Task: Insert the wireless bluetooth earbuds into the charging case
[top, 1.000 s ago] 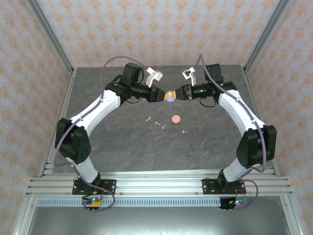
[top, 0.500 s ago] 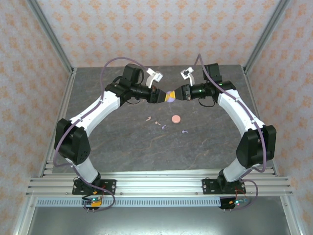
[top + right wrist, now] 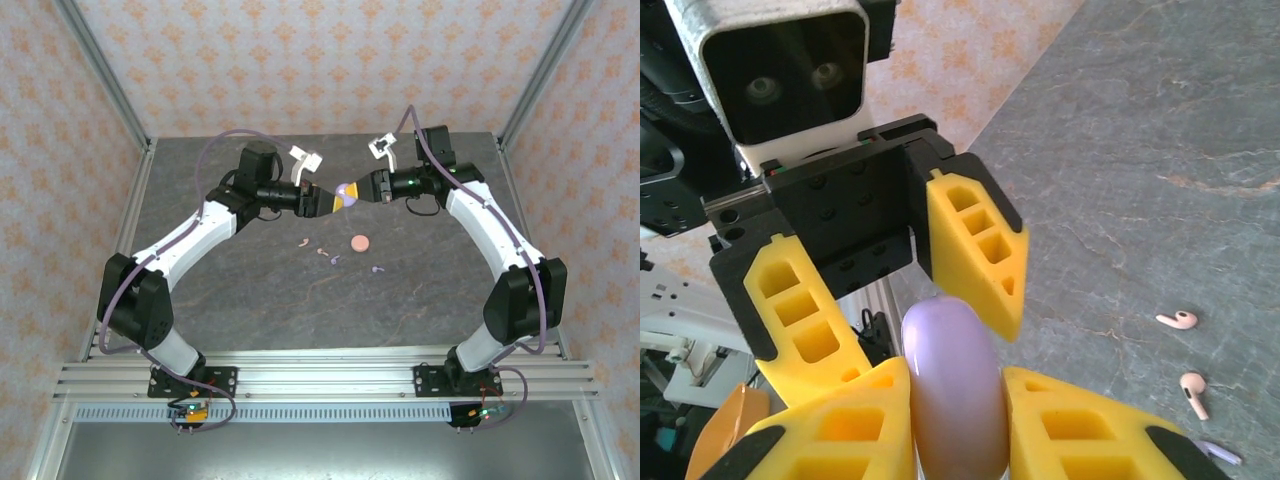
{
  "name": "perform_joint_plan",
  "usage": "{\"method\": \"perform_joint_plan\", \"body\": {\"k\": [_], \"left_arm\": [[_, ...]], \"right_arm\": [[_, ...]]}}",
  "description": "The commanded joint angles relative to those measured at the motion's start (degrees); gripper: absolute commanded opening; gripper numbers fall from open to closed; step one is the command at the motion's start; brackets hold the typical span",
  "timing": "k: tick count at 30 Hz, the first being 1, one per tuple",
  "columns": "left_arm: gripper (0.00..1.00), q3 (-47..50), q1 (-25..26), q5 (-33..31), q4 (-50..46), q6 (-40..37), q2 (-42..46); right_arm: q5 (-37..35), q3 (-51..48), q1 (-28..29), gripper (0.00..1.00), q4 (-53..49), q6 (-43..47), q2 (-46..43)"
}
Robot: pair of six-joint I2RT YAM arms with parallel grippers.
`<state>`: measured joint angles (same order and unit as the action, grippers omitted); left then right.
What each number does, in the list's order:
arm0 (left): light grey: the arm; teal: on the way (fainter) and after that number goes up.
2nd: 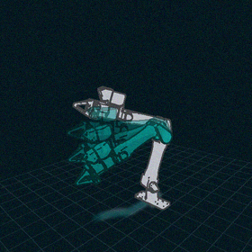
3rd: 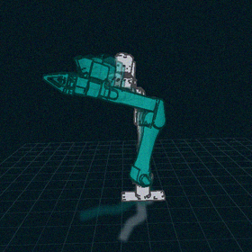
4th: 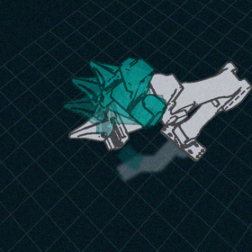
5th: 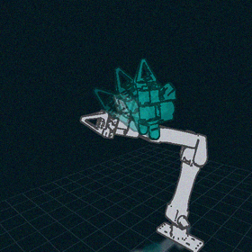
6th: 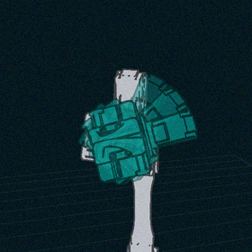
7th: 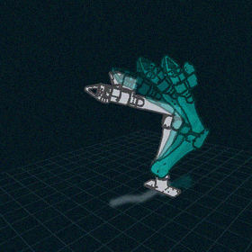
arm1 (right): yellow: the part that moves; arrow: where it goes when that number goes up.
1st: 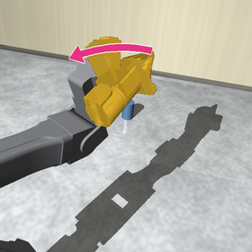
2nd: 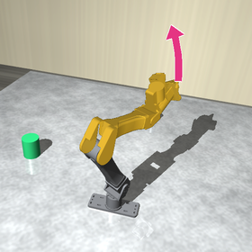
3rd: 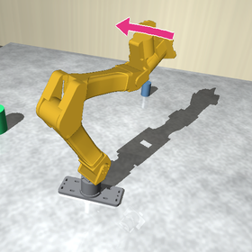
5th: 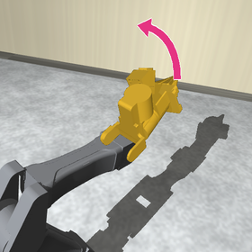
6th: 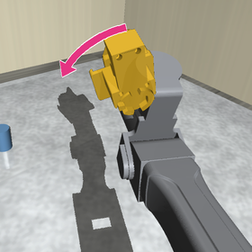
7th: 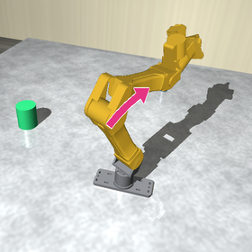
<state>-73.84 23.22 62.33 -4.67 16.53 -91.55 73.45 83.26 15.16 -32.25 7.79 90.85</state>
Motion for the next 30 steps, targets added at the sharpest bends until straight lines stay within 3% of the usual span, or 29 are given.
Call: {"method": "perform_joint_plan", "body": {"k": [1, 16, 18, 24, 30], "left_arm": [[0.53, 0.38, 0.14, 2.71, 5.88, 2.55, 0.96], [0.50, -0.65, 1.55, 3.58, 3.59, 0.43, 0.18], [0.46, -0.65, 1.73, 3.66, 3.61, 0.43, 0.19], [0.19, -0.78, 1.74, 2.36, 2.70, 0.01, 0.52], [0.18, -0.64, 0.73, 0.69, 2.03, 0.47, 0.63]], "right_arm": [[3.01, 2.18, 0.97, 0.24, -1.95, 2.69, -1.91], [2.35, 2.87, 1.32, 0.24, -1.63, 1.85, -1.84], [2.40, 2.84, 1.36, 0.24, -1.13, 1.31, -1.84], [-0.57, 2.39, 1.37, 0.29, -1.03, 0.93, -2.34], [-2.67, 0.33, 0.46, 0.36, 0.35, 0.13, -4.26]]}}
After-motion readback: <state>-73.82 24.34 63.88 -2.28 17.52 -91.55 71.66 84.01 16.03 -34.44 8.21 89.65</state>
